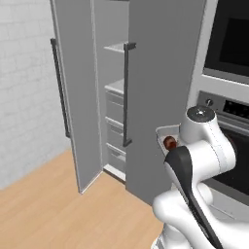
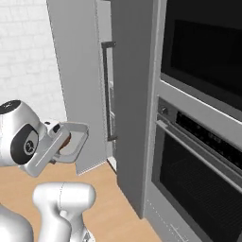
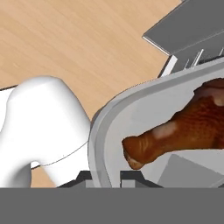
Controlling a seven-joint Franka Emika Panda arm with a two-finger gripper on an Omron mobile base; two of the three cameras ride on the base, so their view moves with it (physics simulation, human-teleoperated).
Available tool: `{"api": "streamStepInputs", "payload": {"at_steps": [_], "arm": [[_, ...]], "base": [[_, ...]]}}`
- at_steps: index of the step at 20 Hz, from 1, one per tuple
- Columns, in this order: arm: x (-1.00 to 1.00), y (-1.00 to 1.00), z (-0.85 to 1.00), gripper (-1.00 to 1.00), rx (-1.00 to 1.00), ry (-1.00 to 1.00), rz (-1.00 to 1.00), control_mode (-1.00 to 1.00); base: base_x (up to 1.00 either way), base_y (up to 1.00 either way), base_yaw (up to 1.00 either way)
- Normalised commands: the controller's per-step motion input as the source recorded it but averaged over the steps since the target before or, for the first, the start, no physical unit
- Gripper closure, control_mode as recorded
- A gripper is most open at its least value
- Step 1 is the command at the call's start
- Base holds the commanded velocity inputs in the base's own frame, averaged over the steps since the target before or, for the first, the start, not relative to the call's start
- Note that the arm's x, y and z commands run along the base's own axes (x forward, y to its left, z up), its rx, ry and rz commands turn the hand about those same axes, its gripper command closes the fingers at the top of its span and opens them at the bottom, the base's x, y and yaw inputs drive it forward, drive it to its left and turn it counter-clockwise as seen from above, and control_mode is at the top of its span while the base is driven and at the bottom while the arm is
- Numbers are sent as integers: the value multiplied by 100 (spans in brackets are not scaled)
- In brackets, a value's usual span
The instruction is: Take the meat container that has the chicken drumstick and place it on the second highest rack of the freezer. Then take the vegetable container that has the potato and carrot and place it on the highest rack of the freezer.
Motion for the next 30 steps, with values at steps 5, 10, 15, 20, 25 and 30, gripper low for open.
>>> {"api": "streamStepInputs", "payload": {"at_steps": [5, 10, 15, 20, 25, 30], "arm": [[0, 0, 0, 100, 0, 0, 0, 100], [0, 0, 0, 100, 0, 0, 0, 100], [0, 0, 0, 100, 0, 0, 0, 100], [0, 0, 0, 100, 0, 0, 0, 100], [0, 0, 0, 100, 0, 0, 0, 100], [0, 0, 0, 100, 0, 0, 0, 100]], "base": [[100, 99, -2], [94, 99, -17], [54, 100, -41], [18, 65, -66], [1, 52, -63], [33, 45, -22]]}}
